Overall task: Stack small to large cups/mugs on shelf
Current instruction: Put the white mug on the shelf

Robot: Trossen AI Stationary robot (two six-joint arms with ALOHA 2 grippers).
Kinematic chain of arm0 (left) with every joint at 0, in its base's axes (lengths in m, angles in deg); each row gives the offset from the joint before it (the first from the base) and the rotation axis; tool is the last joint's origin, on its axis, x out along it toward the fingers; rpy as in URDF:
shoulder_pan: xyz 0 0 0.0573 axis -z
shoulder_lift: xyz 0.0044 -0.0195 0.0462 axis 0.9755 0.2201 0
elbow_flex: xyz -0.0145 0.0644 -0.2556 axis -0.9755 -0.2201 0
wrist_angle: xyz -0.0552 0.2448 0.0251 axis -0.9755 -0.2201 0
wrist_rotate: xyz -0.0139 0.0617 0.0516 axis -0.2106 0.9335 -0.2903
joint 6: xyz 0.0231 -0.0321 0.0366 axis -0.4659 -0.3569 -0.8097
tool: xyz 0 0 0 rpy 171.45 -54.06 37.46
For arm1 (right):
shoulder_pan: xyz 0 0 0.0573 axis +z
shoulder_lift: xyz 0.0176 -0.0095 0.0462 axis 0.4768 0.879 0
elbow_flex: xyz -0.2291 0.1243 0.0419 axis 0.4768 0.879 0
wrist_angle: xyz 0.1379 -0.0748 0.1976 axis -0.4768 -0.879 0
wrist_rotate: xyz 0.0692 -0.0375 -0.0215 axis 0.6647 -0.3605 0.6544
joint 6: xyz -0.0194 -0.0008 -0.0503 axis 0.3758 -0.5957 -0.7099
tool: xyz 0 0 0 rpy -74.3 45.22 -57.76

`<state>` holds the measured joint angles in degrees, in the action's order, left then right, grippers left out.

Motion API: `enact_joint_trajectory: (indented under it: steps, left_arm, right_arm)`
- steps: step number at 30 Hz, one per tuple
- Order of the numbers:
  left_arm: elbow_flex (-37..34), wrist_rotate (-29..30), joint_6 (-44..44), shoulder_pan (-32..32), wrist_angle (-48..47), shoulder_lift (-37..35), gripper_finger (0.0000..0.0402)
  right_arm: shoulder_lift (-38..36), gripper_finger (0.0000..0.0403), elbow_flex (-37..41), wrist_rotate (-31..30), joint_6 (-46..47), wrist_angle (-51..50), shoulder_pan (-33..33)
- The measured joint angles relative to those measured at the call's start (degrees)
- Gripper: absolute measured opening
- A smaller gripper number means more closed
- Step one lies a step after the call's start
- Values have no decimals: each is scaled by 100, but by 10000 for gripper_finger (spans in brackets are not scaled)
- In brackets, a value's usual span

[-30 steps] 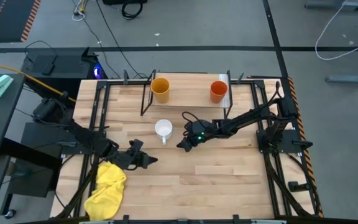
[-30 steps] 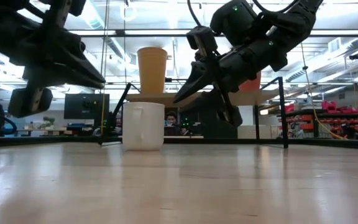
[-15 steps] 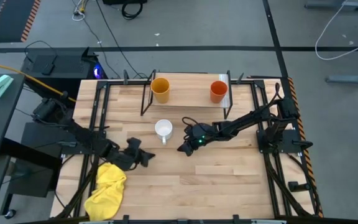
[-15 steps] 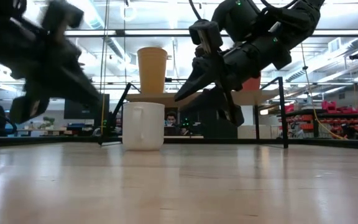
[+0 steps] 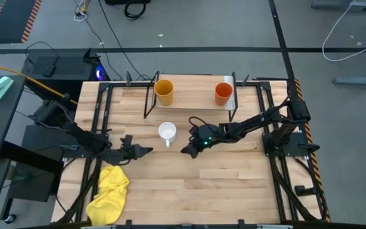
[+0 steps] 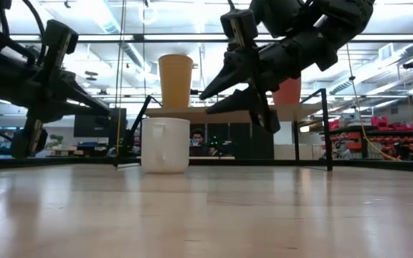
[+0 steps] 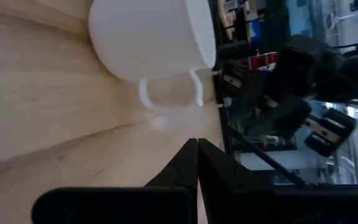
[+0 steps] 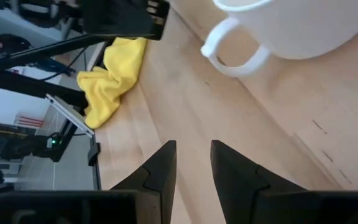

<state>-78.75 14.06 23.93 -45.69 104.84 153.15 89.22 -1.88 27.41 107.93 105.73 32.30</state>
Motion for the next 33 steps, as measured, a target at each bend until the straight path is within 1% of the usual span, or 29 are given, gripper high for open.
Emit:
enact_joint_trajectory:
  steps: [3,6,7,10,13,16,22,27,33]
  left_arm:
    - [63,-359,25,-256,-17,1,18]
    - [309,-1051,-46,-612,-89,100,23]
    - [352,-1200,-60,-715,-109,141,24]
    - [415,-1355,-27,-986,-115,257,27]
    - [465,-1777,10,-1205,-155,468,26]
    - [628,-2127,82,-1378,40,755,21]
    - [692,-2168,113,-1552,836,1361,13]
    - [692,-2150,248,-1677,1652,1868,18]
    - [690,-2018,256,-1735,1868,1989,32]
  right_arm:
    - [-55,107,0,-12,-2,4,-44]
    - [-62,107,0,-15,-4,2,-107]
    - [-62,107,0,-18,-4,0,-124]
    - [-62,107,0,2,-3,2,-120]
    - [-62,107,0,20,-2,-18,-64]
    - [-62,107,0,20,-2,-44,-7]
    - [-62,107,0,-10,-2,-48,47]
    - [-62,107,0,-13,-2,-49,45]
    - [-62,107,0,41,15,-52,47]
